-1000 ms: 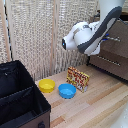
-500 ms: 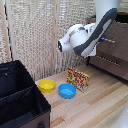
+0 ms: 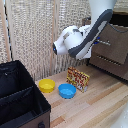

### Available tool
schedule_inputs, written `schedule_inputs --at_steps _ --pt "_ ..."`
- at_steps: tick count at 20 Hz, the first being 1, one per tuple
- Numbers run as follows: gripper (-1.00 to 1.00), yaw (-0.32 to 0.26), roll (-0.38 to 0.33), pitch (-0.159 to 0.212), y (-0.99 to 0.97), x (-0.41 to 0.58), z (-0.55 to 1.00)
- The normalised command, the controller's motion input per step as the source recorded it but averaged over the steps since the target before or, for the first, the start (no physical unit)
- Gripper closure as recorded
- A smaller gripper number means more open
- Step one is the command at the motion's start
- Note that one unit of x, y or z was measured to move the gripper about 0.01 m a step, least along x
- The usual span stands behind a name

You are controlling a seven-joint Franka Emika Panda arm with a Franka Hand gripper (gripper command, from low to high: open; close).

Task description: Kindly move your gripper toward the top drawer's handle. With caution, hold the handle robustly using your gripper and pull open the top drawer. Let the handle go. Relocate your gripper to the bowl placed in the background. Gently hold the bowl using your gripper. Bring the gripper and the bowl to the ajar drawer. Softly release the bowl into it.

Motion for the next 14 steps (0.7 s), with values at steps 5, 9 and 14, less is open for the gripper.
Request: schedule_inputs --at_steps 5,9,14 --pt "-1.0 -0.027 0.004 0.0 0.03 0.036 -0.03" --pt "-1.0 -0.082 0.018 0.0 0.43 0.315 -0.07" --pt "-1.0 -0.091 0.004 -0.04 0.7 0.384 0.0"
